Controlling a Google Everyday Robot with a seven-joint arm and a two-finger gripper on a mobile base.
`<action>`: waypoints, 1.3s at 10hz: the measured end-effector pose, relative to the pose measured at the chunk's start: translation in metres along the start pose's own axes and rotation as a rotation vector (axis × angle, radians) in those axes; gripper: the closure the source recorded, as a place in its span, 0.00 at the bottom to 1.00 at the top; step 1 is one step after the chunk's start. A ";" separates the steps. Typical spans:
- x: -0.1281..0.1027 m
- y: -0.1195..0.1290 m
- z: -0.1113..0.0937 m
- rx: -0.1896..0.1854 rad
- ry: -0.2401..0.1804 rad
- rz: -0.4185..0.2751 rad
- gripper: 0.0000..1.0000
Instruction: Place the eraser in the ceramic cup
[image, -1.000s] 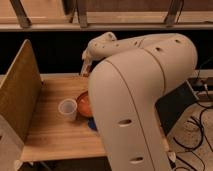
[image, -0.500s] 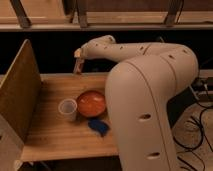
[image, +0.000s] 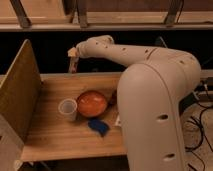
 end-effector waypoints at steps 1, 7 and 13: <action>-0.004 0.007 -0.004 -0.009 -0.005 -0.028 1.00; -0.002 0.013 -0.064 0.068 0.015 -0.199 1.00; 0.016 0.042 -0.083 0.066 0.039 -0.214 1.00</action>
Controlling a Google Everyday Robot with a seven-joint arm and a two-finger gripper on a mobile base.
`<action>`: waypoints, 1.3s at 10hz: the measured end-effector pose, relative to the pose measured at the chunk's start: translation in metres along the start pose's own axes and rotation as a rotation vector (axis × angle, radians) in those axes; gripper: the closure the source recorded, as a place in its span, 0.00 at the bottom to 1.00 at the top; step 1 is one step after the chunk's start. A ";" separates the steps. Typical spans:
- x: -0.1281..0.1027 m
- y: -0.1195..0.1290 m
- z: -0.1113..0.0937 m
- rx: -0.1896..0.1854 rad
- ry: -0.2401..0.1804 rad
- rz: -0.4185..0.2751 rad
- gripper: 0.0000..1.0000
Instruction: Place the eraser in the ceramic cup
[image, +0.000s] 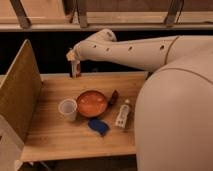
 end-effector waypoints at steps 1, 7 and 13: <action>-0.001 0.016 0.003 -0.028 -0.003 0.004 1.00; 0.003 0.023 0.007 -0.046 0.005 0.010 1.00; 0.011 0.082 -0.009 -0.146 0.028 -0.066 1.00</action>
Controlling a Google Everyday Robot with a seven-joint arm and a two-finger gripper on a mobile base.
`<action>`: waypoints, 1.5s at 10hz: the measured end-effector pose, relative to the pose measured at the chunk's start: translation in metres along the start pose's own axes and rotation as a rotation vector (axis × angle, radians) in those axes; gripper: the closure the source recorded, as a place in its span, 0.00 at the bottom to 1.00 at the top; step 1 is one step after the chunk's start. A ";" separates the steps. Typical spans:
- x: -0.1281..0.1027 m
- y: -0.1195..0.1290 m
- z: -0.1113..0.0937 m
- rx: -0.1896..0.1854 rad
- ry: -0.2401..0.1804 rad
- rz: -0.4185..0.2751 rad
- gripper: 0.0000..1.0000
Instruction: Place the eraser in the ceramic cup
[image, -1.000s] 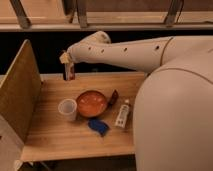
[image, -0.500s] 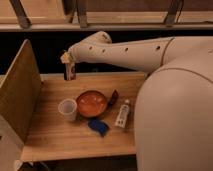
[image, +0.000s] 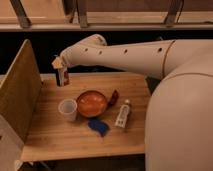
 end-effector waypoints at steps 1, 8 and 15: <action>0.004 0.001 -0.005 0.001 0.010 -0.003 1.00; 0.063 0.045 0.017 -0.097 0.123 0.064 1.00; 0.078 0.032 0.035 -0.078 0.174 0.068 1.00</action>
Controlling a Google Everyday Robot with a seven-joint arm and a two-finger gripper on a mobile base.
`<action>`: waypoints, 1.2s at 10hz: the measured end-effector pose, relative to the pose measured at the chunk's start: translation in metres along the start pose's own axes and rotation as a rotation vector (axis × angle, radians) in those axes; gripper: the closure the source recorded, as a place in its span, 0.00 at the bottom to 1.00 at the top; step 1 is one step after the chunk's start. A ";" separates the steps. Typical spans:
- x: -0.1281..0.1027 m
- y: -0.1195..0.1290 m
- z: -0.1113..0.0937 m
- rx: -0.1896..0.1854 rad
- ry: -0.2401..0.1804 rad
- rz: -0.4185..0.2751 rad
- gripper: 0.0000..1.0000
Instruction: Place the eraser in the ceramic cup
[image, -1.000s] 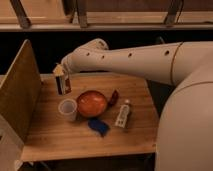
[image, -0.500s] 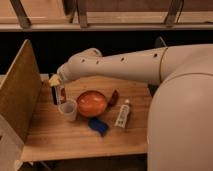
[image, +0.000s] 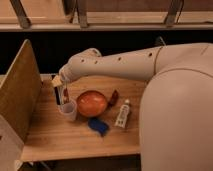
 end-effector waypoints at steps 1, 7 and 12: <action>0.000 0.000 0.000 0.000 -0.001 -0.001 1.00; -0.012 0.000 0.017 -0.053 -0.059 -0.083 1.00; -0.009 -0.004 0.022 -0.077 -0.074 -0.161 1.00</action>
